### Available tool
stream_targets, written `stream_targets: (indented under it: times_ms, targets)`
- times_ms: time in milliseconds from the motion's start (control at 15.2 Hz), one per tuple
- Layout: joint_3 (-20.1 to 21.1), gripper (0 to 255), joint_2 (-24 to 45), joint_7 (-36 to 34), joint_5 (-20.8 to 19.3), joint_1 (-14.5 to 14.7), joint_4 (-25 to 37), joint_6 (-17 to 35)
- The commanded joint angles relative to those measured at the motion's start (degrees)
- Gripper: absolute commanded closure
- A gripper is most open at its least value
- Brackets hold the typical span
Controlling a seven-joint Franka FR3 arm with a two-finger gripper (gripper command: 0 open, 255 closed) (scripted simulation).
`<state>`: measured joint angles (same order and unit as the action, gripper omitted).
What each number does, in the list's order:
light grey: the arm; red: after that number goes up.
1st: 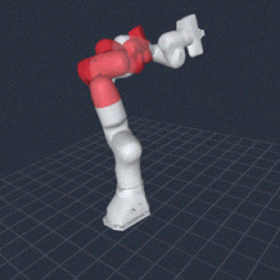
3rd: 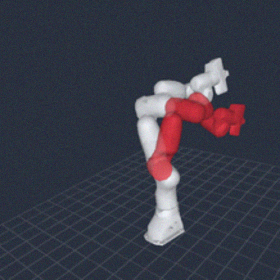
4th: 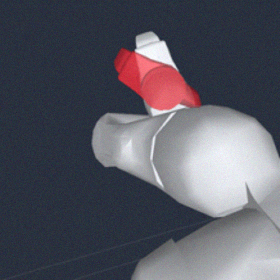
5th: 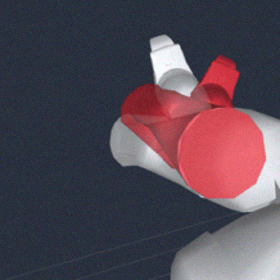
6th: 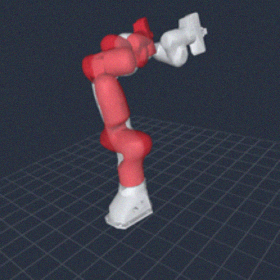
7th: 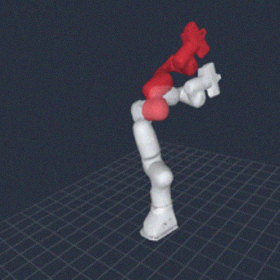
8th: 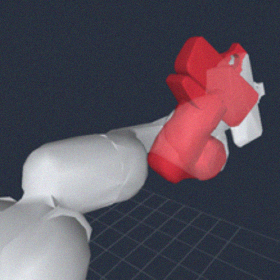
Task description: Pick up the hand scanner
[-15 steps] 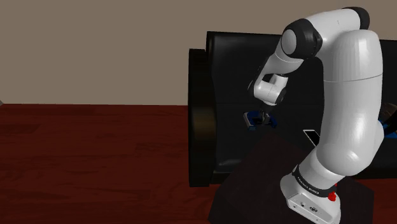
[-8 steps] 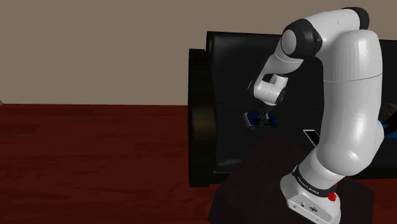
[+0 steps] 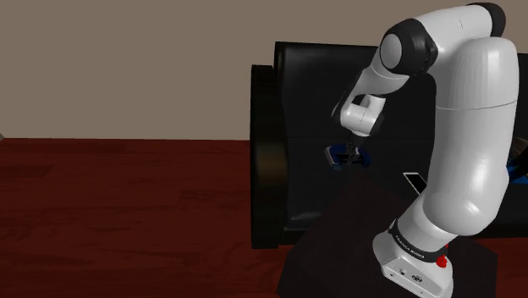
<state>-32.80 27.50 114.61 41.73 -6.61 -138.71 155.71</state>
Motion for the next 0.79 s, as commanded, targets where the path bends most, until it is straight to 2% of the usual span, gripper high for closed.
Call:
stream_targets:
  times_ms: [0, 594, 726]
  targets:
    - [-1.84, 255, -1.61, -1.54, -1.97, 1.52, -0.63, -0.87]
    - [-10.96, 255, -9.26, -9.15, -12.45, 8.61, -2.86, -5.02]
    - [-11.11, 255, -9.41, -9.30, -12.66, 8.73, -2.89, -5.09]
